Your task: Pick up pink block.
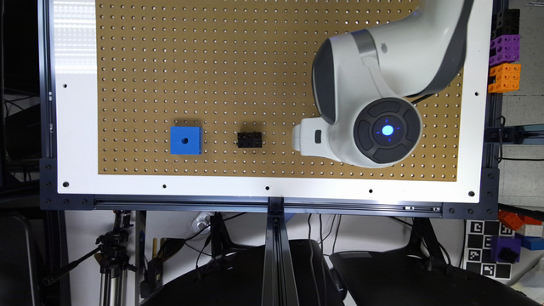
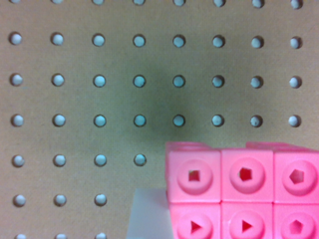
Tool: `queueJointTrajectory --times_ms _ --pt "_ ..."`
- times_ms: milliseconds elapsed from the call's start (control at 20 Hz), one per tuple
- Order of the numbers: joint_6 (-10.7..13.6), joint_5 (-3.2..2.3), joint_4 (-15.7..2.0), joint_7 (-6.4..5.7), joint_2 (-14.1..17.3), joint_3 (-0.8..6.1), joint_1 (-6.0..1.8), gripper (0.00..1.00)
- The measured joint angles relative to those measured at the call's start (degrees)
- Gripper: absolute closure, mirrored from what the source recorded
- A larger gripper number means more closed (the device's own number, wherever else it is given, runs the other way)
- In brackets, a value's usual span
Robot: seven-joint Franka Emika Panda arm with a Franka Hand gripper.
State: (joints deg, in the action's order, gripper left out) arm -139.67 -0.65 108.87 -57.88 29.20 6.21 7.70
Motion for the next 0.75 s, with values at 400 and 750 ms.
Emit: queueJointTrajectory --times_ms 400,750 --pt "3.5 0.0 0.03 0.0 -3.6 0.0 0.0 1.0" --pt "7.0 0.0 0.04 0.0 -7.2 0.02 0.01 1.0"
